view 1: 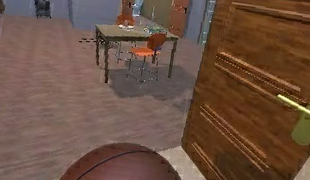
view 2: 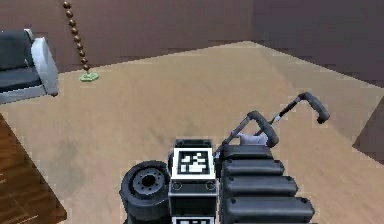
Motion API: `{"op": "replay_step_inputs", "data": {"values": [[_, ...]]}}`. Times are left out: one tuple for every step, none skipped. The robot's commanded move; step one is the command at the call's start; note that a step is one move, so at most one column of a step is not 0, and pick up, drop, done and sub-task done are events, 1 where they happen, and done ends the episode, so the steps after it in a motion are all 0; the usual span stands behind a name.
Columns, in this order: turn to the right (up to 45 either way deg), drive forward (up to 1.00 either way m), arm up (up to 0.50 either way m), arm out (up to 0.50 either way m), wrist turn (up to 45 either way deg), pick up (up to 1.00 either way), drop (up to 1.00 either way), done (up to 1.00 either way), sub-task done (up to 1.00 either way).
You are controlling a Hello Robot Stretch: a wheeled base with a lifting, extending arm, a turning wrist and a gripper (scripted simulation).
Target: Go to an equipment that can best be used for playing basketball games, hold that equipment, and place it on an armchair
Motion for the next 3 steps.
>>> {"op": "replay_step_inputs", "data": {"values": [[-27.0,0.00,0.00,0.00,0.0,0.00,0.00,0.00,0.00],[0.0,1.00,0.00,0.00,0.0,0.00,0.00,0.00,0.00],[-6.0,0.00,0.00,0.00,0.0,0.00,0.00,0.00,0.00]]}}
